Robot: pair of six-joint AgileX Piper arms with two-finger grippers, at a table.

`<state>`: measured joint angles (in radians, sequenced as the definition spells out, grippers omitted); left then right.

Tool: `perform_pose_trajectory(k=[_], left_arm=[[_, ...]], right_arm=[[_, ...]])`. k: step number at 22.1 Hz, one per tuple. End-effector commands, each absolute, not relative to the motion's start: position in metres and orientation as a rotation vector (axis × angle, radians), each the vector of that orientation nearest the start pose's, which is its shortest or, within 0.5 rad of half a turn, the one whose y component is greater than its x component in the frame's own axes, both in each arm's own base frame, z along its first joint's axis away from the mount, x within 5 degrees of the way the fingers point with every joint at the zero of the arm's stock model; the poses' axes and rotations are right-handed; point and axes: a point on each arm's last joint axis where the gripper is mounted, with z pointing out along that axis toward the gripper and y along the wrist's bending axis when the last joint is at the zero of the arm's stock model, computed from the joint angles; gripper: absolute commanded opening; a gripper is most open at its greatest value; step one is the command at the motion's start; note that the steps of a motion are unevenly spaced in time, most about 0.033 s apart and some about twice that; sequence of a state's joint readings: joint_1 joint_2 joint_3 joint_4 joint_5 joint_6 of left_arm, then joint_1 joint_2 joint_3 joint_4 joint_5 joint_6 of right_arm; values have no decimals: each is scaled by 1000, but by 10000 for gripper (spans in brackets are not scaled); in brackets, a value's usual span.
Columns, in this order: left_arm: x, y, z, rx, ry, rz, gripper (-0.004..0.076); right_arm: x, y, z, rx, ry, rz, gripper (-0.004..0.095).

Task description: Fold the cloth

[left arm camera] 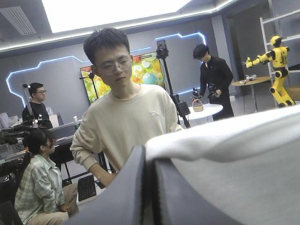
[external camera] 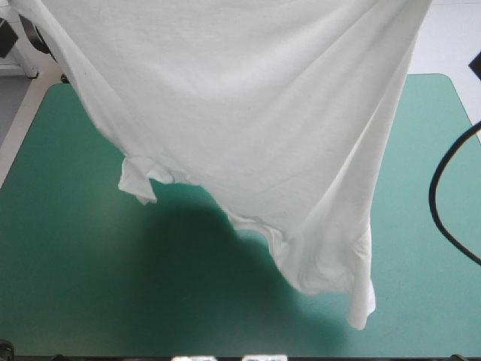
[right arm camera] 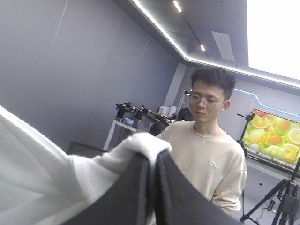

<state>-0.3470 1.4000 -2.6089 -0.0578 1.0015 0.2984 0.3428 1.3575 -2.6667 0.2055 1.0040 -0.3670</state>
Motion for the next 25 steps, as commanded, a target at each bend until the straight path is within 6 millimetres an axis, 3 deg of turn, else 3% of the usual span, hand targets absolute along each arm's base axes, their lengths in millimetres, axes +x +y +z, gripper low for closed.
perform_pose_trajectory(k=[1,3,6,7,9,11,15,18,23,25], left_arm=[[136,-54,682,409,1170,-110,-17],[161,-62,675,408,1212,-108,-17],[221,-82,655,412,1277,-85,-17],[233,-86,651,407,1279,-82,-17],[263,-93,644,366,1235,-52,-17],[289,-101,648,302,1017,-38,-17],[308,-103,649,284,793,79,-17],[312,-106,648,344,705,265,-17],[334,-101,631,347,880,280,-17],[356,-93,612,295,1053,227,-17]], right_arm=[[90,41,695,-434,1069,113,-17],[115,47,688,-425,1142,98,-17],[187,67,667,-413,1275,61,-17],[201,72,663,-415,1284,61,-17],[237,85,652,-404,1272,69,-17],[269,94,651,-352,1146,49,-17],[275,95,664,-280,880,9,-18],[278,95,664,-291,864,-58,-17],[318,80,632,-282,1147,-86,-17],[340,74,610,-268,1297,-83,-17]])
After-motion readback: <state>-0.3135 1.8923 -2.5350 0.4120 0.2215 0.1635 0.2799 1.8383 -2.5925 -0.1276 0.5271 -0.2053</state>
